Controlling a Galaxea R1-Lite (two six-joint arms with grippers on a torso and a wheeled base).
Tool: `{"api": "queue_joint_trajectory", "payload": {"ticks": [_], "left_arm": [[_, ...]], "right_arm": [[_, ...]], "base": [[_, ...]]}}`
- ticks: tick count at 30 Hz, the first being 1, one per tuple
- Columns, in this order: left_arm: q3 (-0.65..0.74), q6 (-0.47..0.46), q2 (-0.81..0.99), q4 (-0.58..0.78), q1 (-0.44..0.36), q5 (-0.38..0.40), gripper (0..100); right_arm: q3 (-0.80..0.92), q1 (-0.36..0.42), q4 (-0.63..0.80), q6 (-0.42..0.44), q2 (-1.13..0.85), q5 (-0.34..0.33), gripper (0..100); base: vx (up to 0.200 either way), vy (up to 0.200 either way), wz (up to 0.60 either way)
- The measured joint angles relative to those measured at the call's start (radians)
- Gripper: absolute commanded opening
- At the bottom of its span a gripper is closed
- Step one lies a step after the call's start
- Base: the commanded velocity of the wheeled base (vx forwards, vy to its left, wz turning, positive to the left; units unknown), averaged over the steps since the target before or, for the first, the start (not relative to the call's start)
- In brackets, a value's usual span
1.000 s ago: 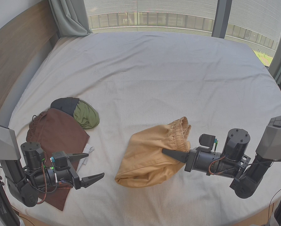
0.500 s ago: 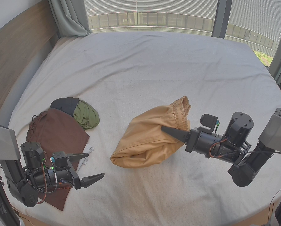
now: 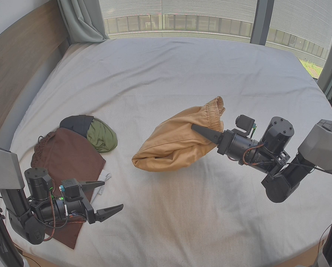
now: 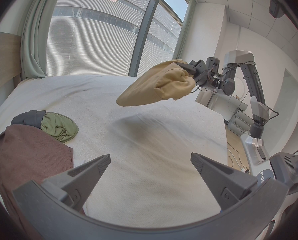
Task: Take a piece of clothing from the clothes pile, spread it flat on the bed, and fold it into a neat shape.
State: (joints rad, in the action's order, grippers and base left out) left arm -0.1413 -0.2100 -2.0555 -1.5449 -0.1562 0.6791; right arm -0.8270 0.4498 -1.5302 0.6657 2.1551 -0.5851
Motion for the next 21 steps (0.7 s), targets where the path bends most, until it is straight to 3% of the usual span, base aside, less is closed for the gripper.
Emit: {"api": "queue_joint_trajectory", "payload": {"ticks": [21], "left_arm": [[0.005,0.0,-0.001,0.0,0.0,-0.001,100]], "right_arm": [[-0.287,-0.046,0.127,0.031,0.147,-0.002,0]], "base": [[0.0,0.0,0.0]]}}
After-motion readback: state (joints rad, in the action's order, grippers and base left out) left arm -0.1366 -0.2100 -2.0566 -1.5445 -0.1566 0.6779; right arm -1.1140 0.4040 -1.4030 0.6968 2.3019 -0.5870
